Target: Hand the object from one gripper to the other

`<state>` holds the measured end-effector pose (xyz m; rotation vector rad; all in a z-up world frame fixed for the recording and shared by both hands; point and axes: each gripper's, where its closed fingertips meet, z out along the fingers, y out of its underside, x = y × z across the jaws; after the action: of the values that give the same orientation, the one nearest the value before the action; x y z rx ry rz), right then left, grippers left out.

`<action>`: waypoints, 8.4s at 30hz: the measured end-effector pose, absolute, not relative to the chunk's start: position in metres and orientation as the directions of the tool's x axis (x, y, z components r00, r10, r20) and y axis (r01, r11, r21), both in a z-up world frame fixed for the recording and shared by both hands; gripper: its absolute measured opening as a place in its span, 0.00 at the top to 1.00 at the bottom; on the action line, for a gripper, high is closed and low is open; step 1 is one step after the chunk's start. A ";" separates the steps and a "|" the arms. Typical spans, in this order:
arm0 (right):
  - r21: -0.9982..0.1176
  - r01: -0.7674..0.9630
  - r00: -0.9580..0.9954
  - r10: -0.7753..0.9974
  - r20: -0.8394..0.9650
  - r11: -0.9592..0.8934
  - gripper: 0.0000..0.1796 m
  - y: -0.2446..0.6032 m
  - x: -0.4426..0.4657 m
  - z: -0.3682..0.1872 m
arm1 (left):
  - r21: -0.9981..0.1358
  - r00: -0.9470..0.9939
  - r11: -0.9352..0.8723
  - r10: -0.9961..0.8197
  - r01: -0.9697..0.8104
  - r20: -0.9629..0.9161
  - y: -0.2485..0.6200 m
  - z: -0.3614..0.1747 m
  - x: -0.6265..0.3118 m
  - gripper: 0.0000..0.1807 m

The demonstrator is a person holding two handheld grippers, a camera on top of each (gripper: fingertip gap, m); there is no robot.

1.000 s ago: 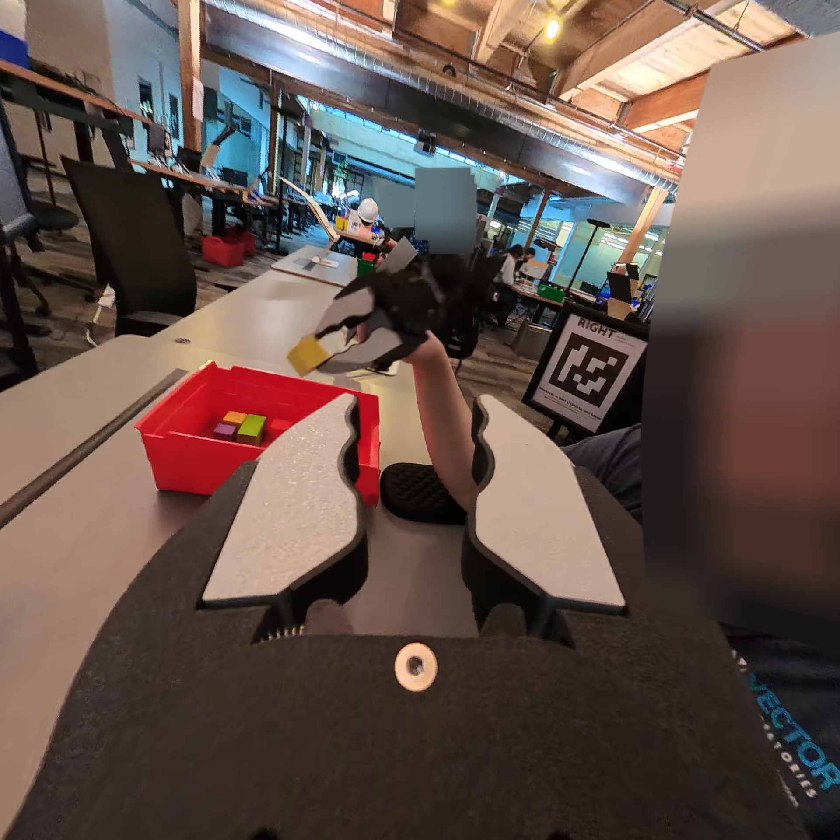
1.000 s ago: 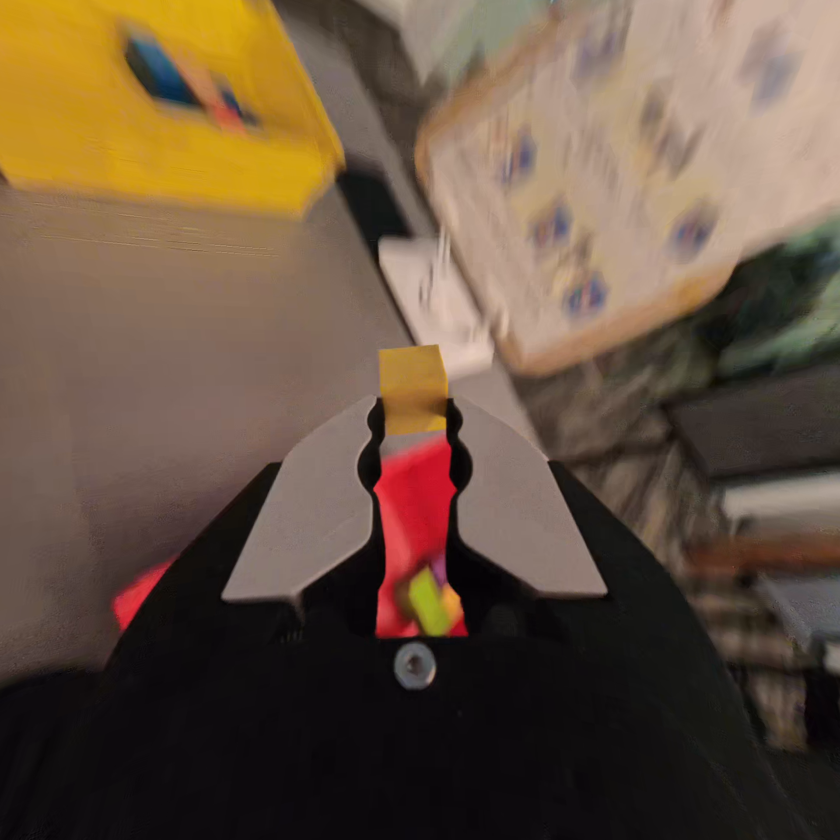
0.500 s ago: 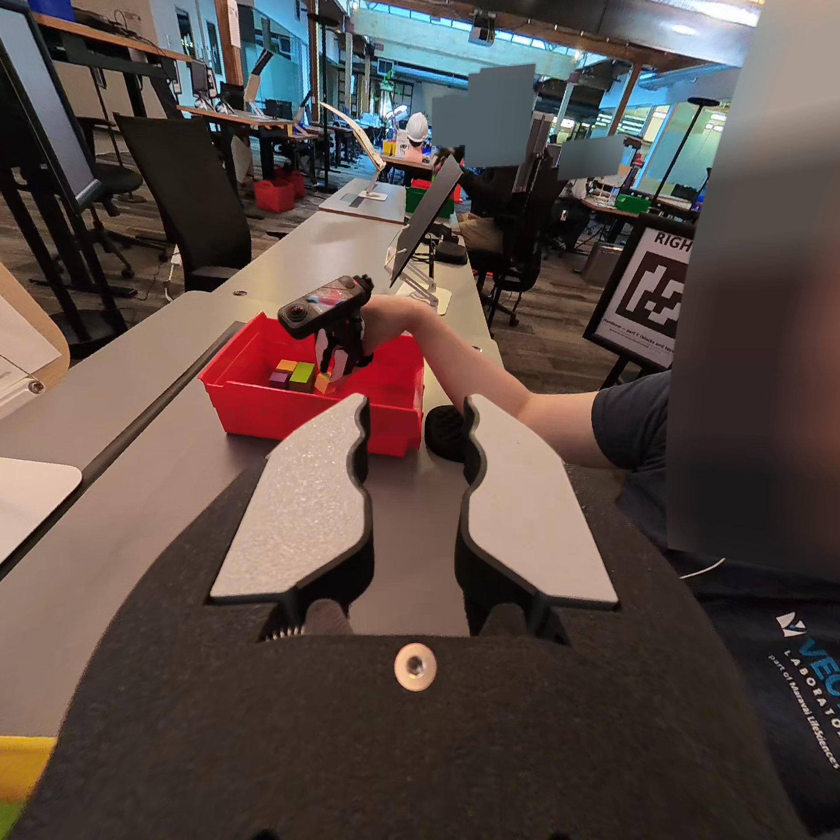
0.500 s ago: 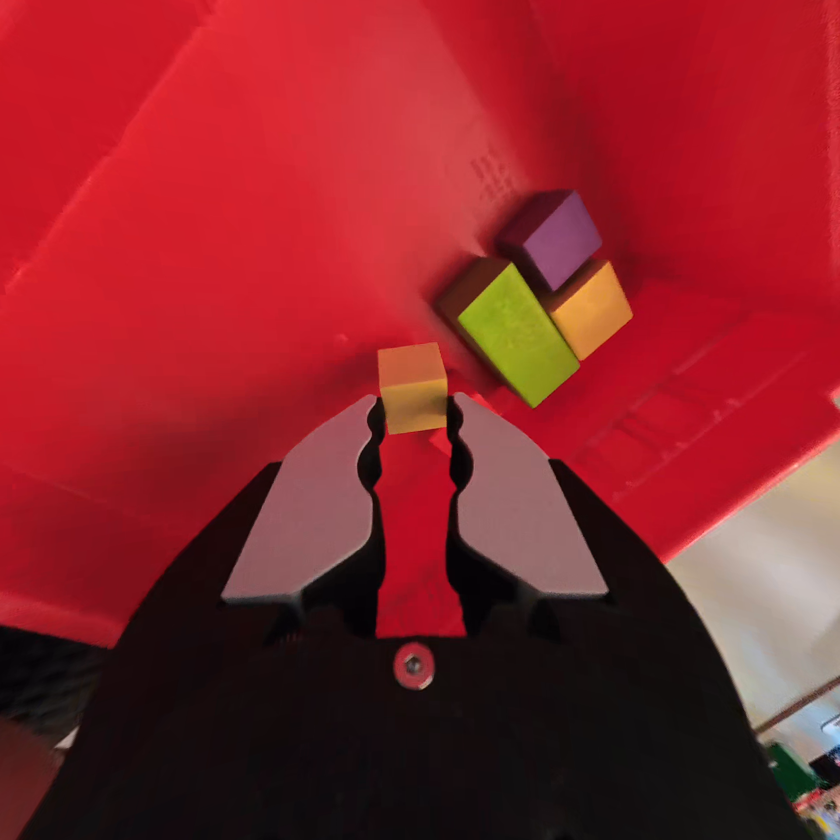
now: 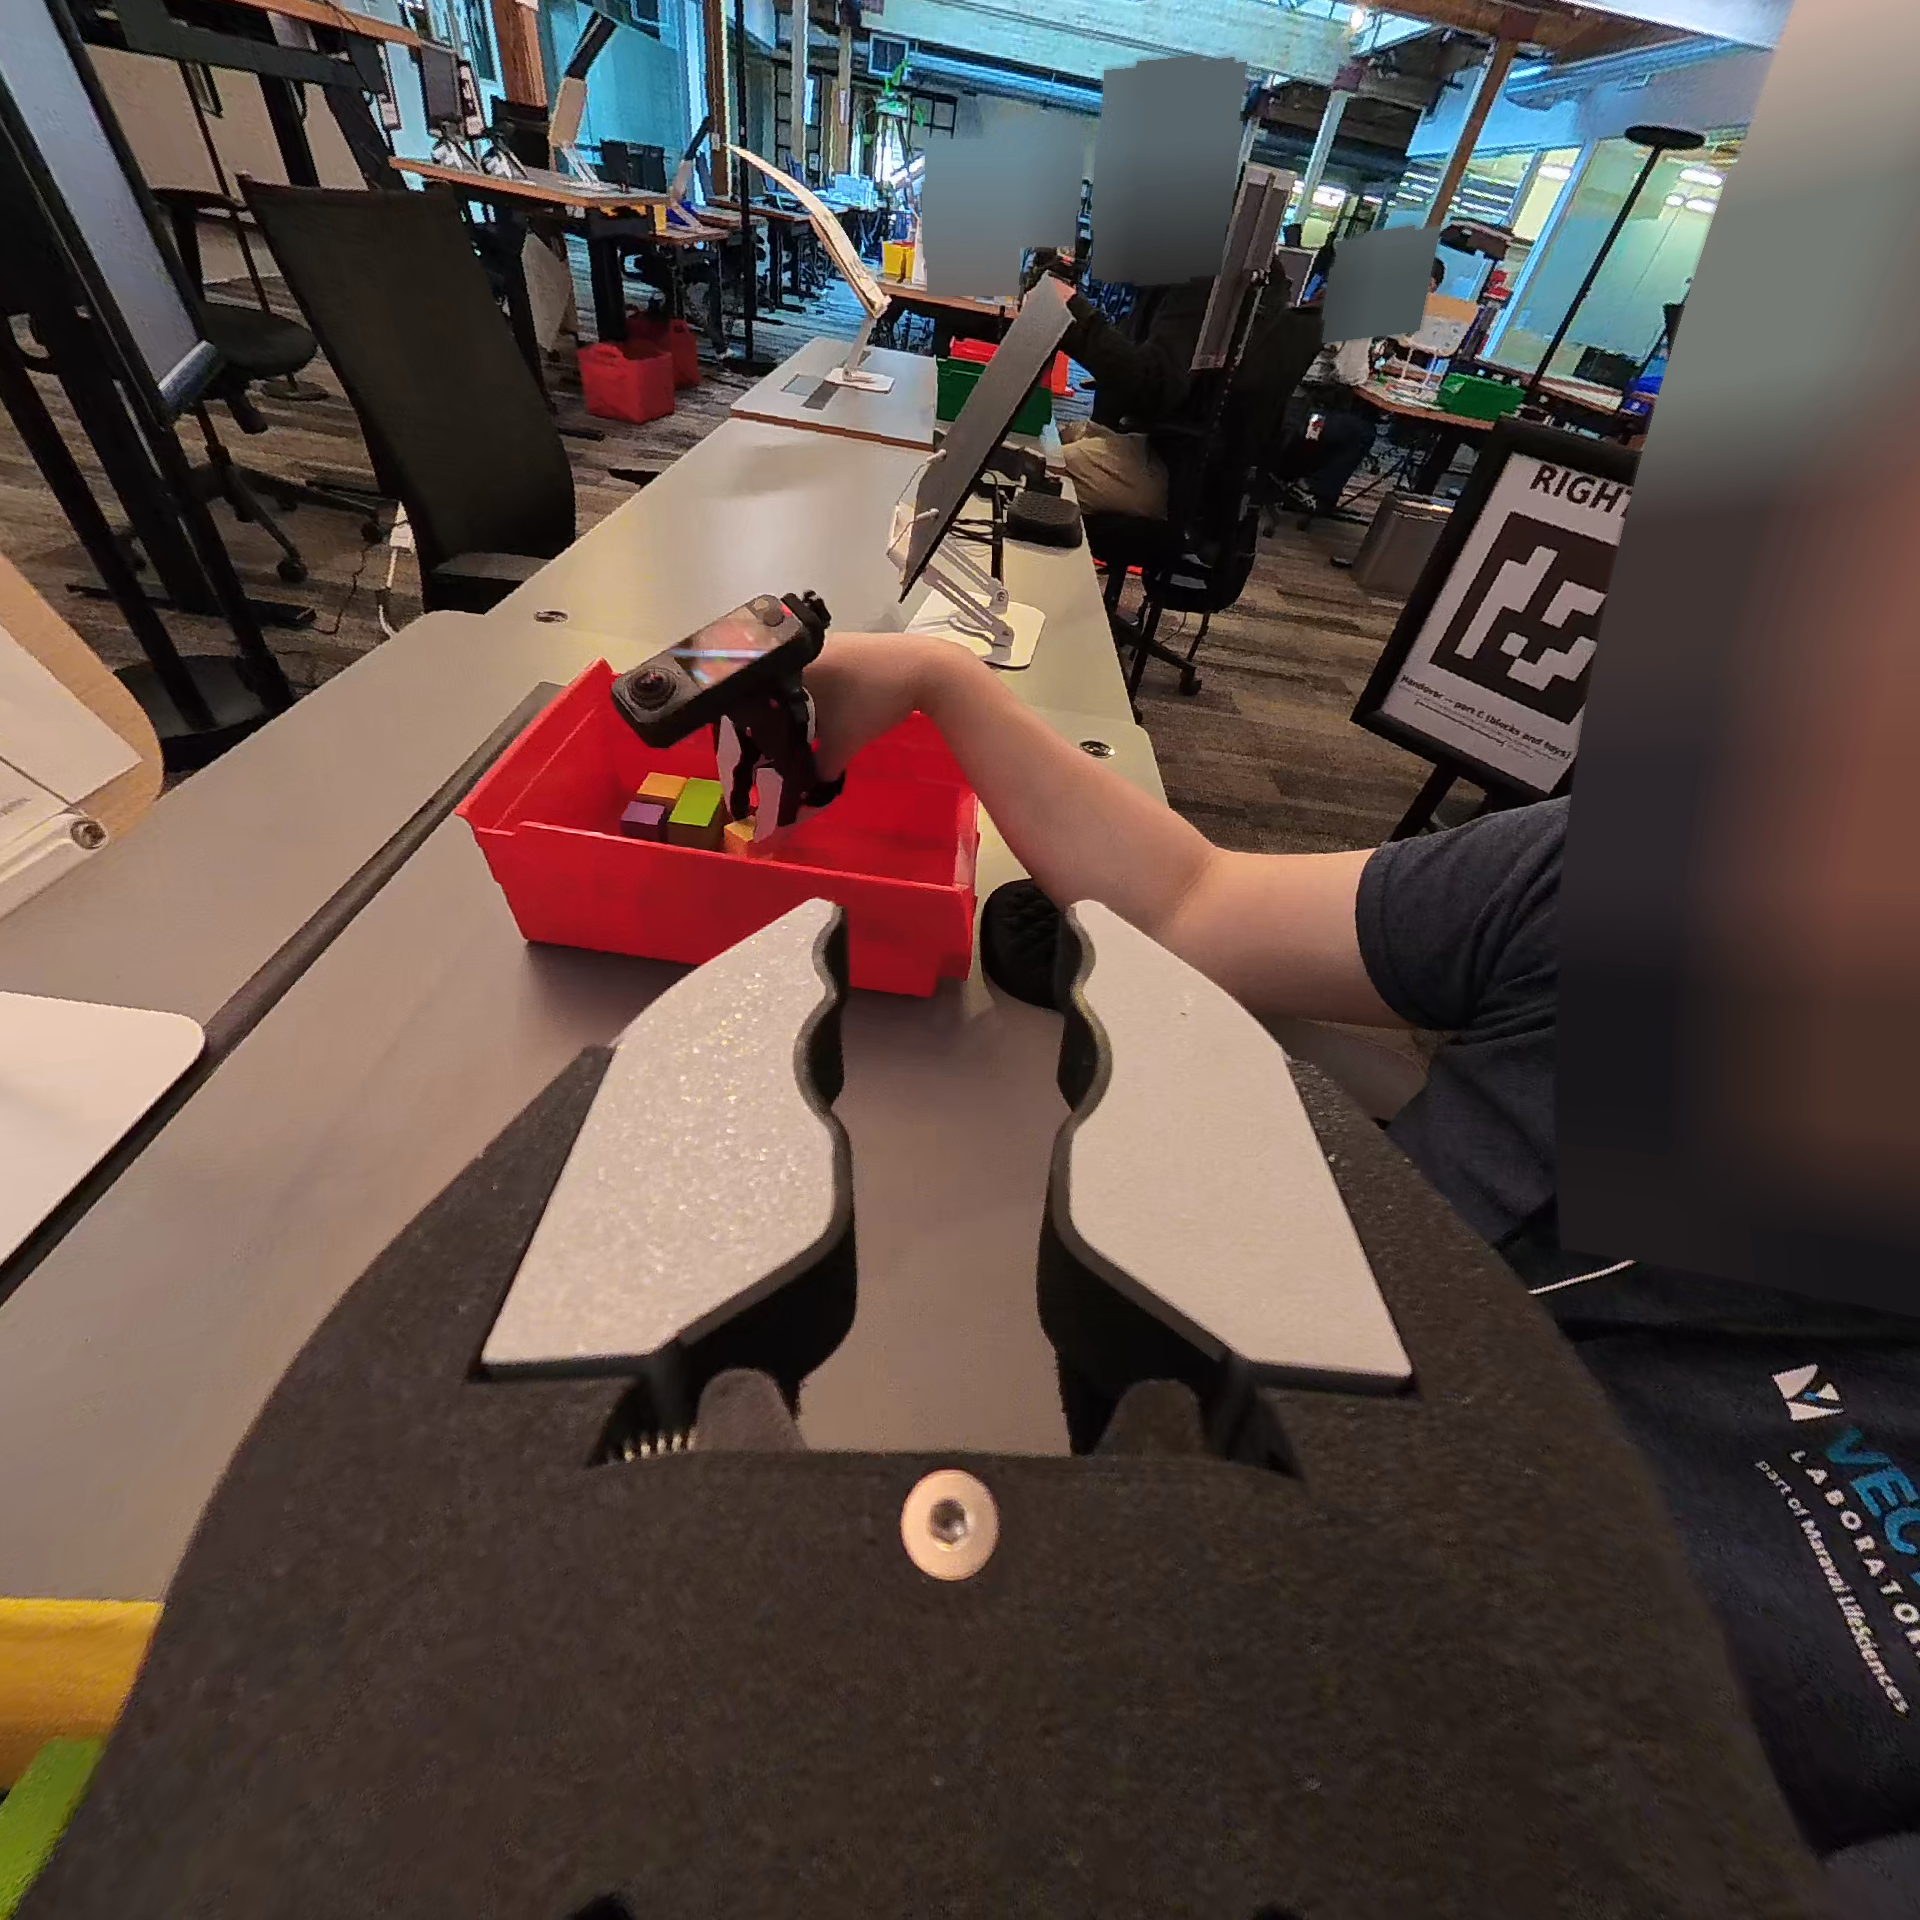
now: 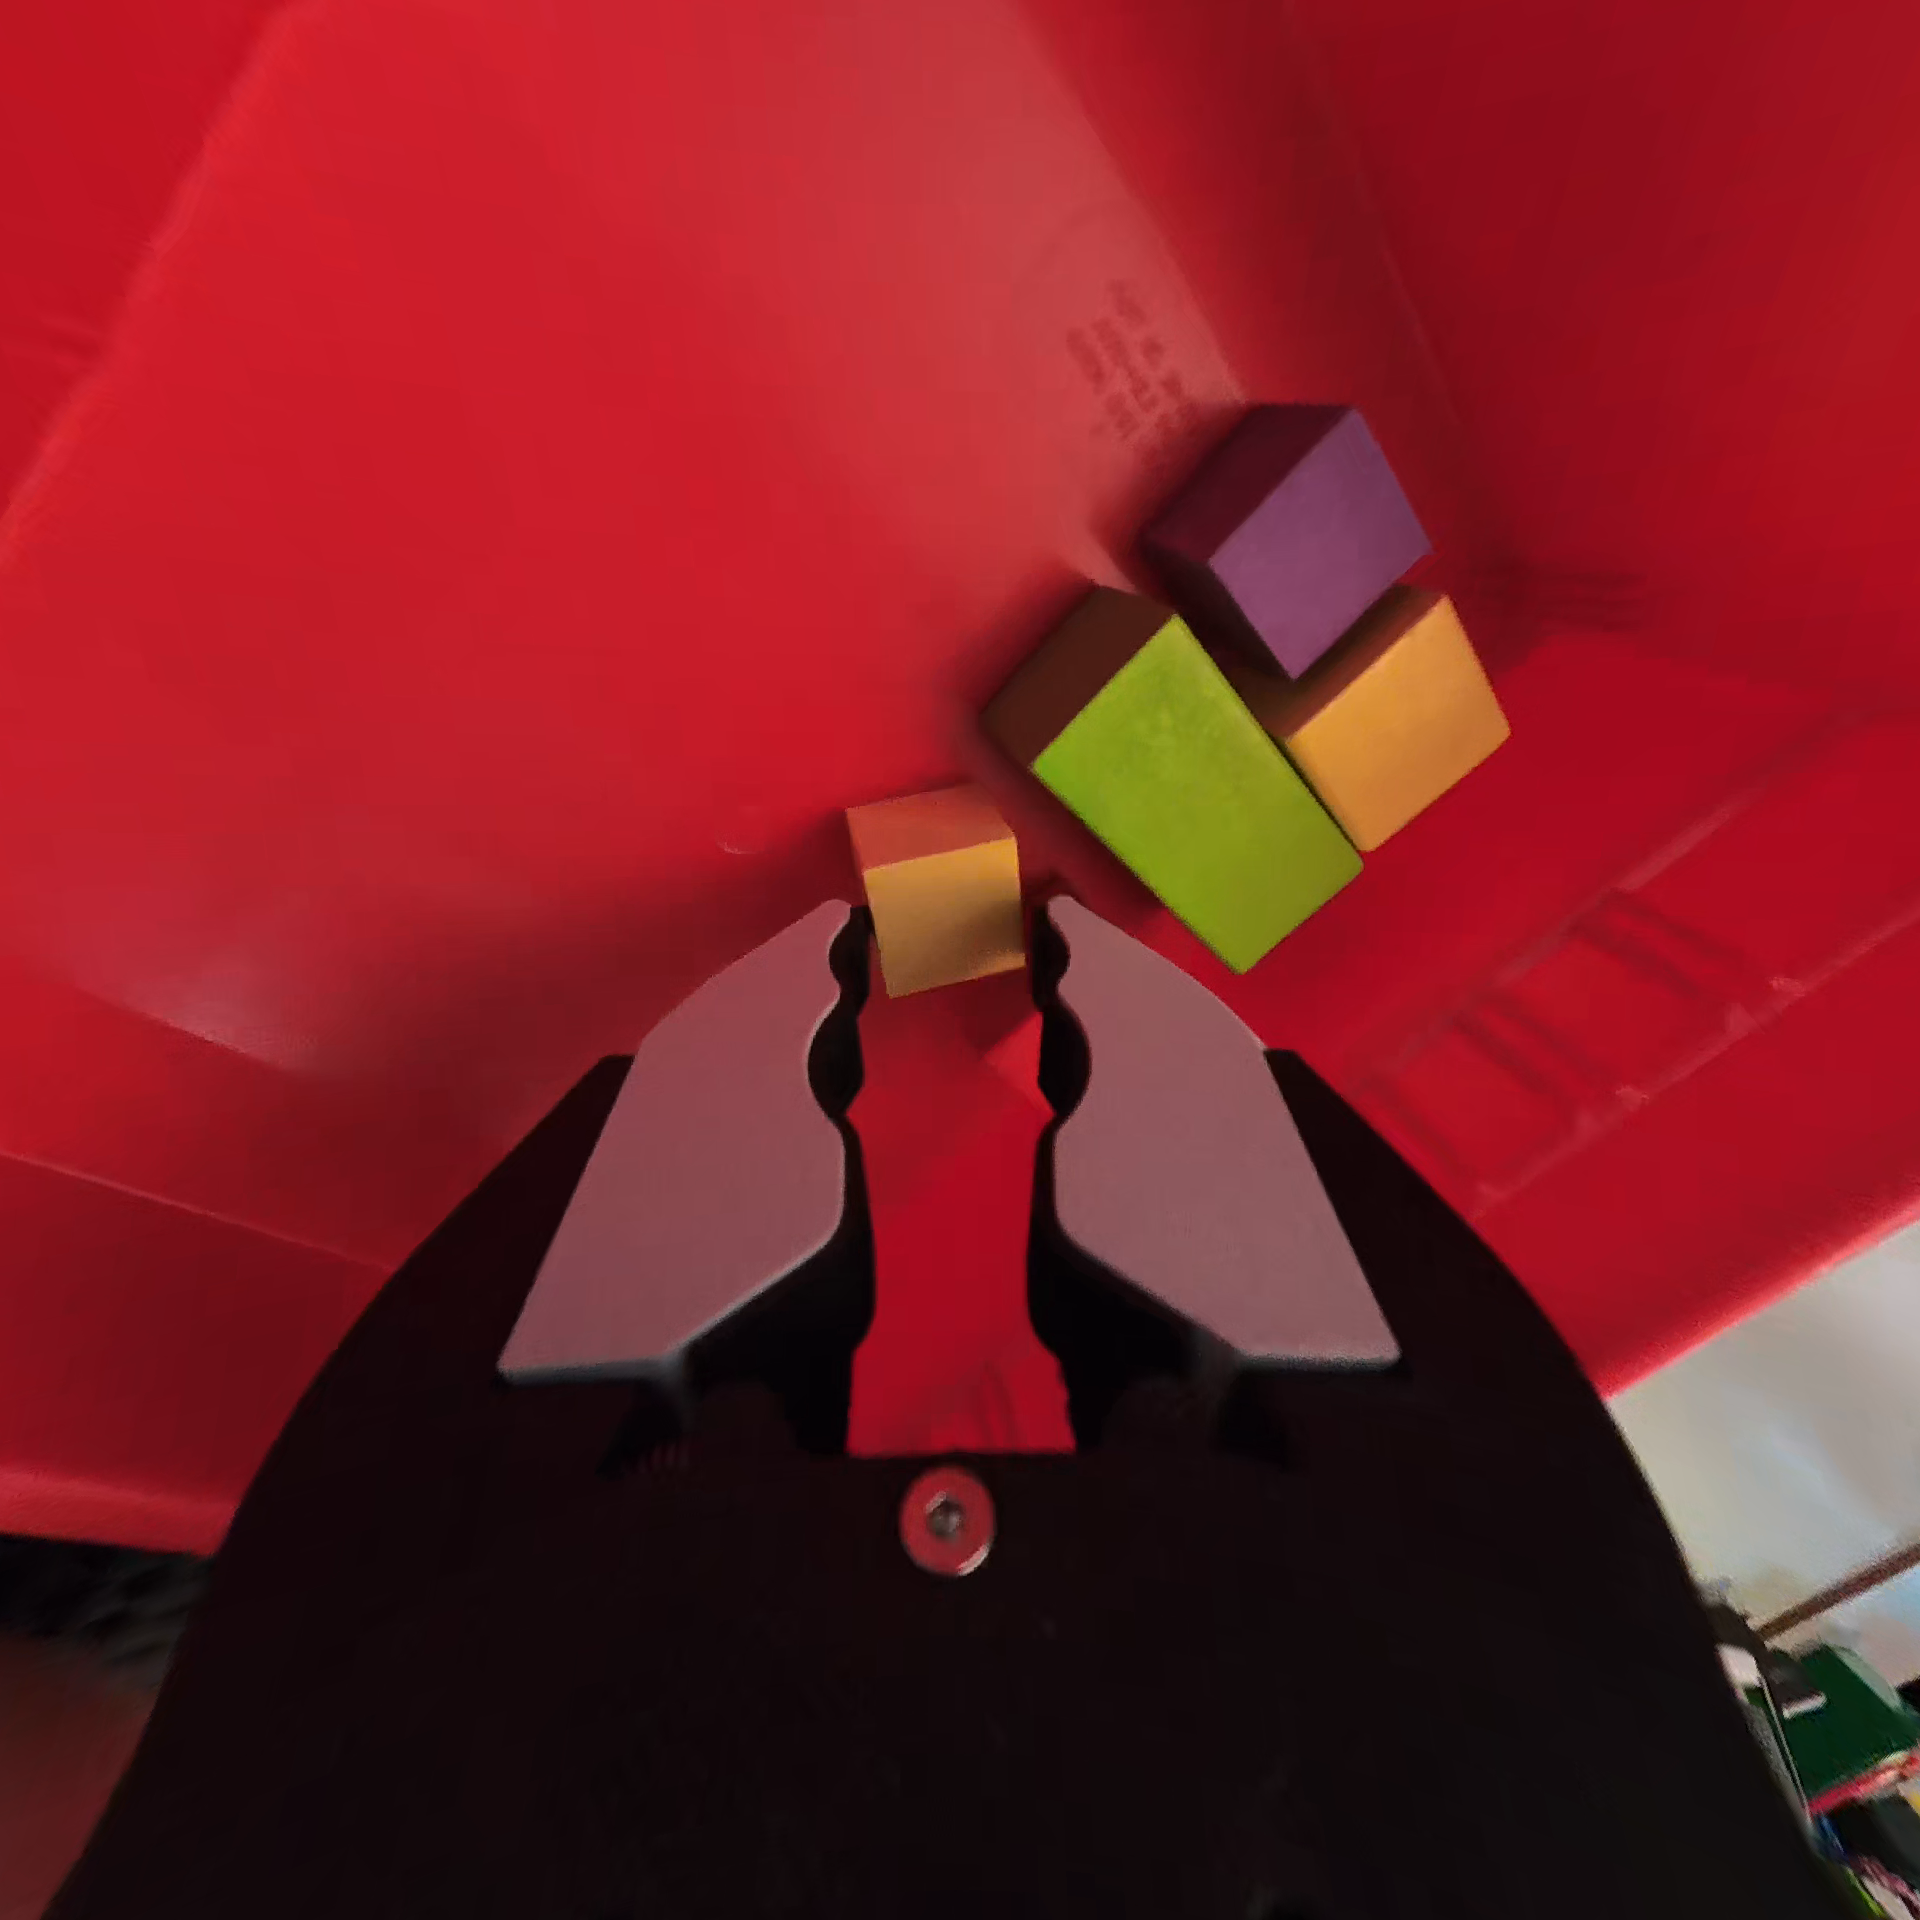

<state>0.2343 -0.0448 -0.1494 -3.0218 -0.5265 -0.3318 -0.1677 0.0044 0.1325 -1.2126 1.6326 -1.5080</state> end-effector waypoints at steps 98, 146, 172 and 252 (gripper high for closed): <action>-0.463 0.736 0.055 0.637 0.769 0.494 0.83 -0.040 -0.169 0.042 | -0.737 -0.627 0.038 -0.558 -0.674 0.544 -0.054 0.044 -0.166 0.75; -0.455 -0.114 0.912 -0.274 0.304 -0.883 0.83 0.024 0.222 -0.135 | -0.827 -0.541 -0.115 -0.706 -0.550 0.457 -0.006 0.085 -0.197 0.78; -0.453 -0.181 0.923 -0.310 0.228 -0.873 0.82 0.029 0.226 -0.150 | -0.817 -0.538 -0.104 -0.704 -0.568 0.463 -0.010 0.081 -0.194 0.79; -0.531 0.165 0.952 -0.007 0.306 -0.831 0.76 0.028 0.175 -0.048 | -0.023 0.394 -0.400 -0.891 -0.916 -0.227 0.226 -0.132 -0.317 0.69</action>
<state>0.1754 0.0281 -0.0482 -2.5242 -0.1118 -0.3980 -0.3174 0.2258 -0.1320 -2.5003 1.6318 0.2684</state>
